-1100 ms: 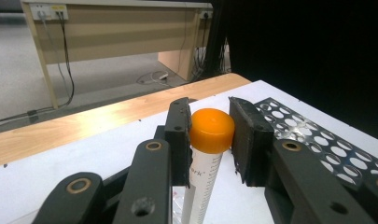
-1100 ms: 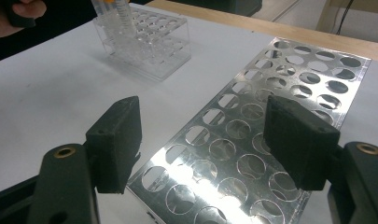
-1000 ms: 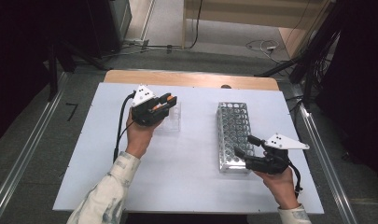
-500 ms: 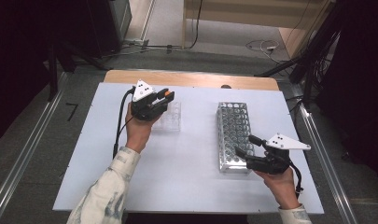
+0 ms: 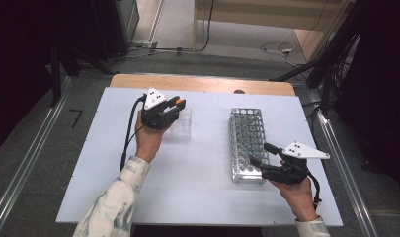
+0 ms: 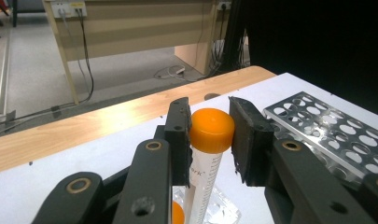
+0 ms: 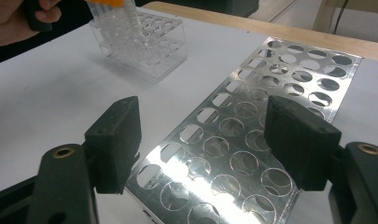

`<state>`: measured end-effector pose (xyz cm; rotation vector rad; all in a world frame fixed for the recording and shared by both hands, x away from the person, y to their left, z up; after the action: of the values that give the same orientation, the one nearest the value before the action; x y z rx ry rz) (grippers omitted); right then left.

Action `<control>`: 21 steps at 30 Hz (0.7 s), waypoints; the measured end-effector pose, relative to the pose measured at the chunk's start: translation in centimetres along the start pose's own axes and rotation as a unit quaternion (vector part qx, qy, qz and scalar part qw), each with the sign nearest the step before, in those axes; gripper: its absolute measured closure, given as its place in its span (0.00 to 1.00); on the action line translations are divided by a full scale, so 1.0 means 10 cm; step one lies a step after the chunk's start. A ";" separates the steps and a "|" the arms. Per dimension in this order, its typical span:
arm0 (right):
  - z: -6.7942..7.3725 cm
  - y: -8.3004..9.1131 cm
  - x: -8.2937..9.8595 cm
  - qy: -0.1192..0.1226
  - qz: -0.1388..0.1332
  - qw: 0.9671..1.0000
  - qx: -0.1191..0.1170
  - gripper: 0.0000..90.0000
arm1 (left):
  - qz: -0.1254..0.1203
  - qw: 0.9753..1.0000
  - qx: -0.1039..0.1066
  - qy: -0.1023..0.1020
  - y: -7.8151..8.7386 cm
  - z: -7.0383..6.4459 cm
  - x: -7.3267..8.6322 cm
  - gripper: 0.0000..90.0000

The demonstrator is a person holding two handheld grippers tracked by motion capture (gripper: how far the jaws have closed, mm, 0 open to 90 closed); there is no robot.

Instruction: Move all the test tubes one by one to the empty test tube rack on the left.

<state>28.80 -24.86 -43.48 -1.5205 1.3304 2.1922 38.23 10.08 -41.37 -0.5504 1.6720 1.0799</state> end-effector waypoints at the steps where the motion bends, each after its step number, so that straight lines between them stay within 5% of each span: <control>1: 0.00 0.00 0.00 0.000 0.000 1.000 0.000 0.29 | 0.001 1.000 -0.002 0.000 0.00 0.00 0.02 0.78; 16: 0.01 -0.01 0.00 0.002 0.000 1.000 -0.001 0.29 | 0.015 1.000 -0.005 0.008 -0.03 0.01 0.17 0.77; 21: 0.01 -0.01 0.01 0.002 0.001 1.000 -0.001 0.29 | 0.012 1.000 -0.002 0.010 -0.01 0.00 0.16 0.69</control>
<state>28.78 -24.78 -43.57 -1.5262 1.3318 2.1938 37.72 10.20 -42.90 -0.5473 1.6982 1.0979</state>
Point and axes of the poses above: each handheld gripper's, and its own axes: y roughly backward along the jaws, x roughly out of its underside, z roughly to its left, the point moved 3 cm from there along -y, roughly forward along the jaws, and after that the axes turned 7 degrees about z, right-handed, at the moved point
